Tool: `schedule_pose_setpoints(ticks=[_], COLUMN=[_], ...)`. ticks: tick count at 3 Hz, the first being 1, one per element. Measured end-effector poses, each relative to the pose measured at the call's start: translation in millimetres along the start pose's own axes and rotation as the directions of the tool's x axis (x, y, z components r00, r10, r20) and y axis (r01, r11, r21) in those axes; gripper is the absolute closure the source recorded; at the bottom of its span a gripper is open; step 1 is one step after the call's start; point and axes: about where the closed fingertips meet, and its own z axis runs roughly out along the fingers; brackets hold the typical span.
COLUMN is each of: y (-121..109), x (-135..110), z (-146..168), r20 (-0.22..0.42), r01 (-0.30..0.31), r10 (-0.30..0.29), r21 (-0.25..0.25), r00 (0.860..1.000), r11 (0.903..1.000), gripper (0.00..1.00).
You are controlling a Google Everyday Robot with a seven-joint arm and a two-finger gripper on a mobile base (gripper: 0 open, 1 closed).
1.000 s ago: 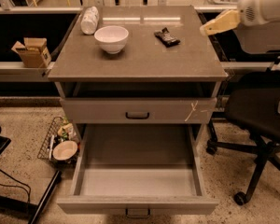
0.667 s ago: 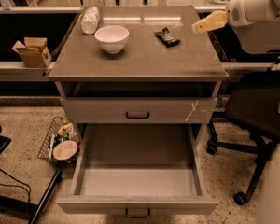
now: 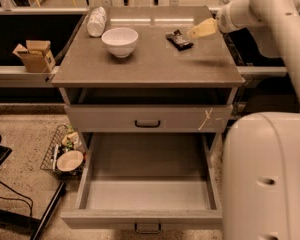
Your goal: Place rxbar chocolate into middle drawer
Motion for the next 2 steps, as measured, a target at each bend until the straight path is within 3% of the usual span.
schedule_pose_setpoints(ticks=[2], y=[34], x=[7], z=[61], r20=[-0.025], r01=[-0.055], r10=[0.052], r21=[-0.109], r00=[0.998], r11=[0.9925], gripper=[0.0])
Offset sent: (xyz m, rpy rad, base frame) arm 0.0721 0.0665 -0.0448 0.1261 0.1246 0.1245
